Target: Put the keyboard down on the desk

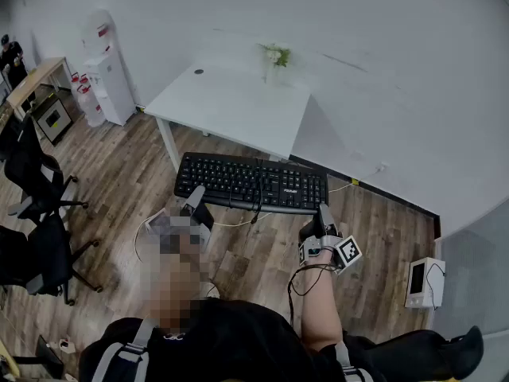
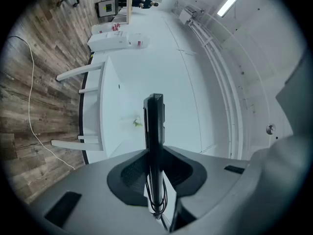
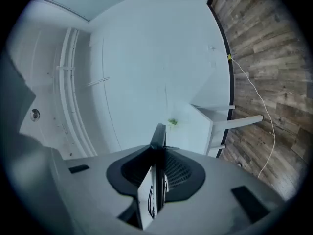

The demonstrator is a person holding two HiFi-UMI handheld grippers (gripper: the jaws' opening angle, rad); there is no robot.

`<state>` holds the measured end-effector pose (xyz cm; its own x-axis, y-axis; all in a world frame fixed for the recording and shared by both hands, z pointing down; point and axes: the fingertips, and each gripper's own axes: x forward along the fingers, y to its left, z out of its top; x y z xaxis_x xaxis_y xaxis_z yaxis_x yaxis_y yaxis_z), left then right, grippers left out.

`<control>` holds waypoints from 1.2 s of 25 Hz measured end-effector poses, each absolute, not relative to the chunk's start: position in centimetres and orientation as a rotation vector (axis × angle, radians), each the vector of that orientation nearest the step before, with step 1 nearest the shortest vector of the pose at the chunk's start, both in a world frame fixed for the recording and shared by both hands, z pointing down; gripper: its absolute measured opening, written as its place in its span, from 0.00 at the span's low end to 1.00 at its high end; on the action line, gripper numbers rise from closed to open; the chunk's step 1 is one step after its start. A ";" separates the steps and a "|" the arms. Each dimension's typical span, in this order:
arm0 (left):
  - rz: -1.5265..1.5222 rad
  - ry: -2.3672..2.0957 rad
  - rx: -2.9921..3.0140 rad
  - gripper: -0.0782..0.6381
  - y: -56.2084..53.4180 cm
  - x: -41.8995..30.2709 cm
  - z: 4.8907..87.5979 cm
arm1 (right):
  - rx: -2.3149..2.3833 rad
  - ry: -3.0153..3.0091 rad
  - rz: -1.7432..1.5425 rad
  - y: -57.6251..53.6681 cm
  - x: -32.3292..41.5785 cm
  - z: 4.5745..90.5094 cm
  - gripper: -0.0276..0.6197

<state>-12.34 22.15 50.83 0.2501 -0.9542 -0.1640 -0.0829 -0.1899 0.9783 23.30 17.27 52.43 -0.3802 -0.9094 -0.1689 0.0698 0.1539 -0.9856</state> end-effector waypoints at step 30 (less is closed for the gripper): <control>-1.083 -0.986 1.533 0.22 18.9 -19.6 50.9 | -0.861 1.526 -1.365 14.7 15.9 52.7 0.17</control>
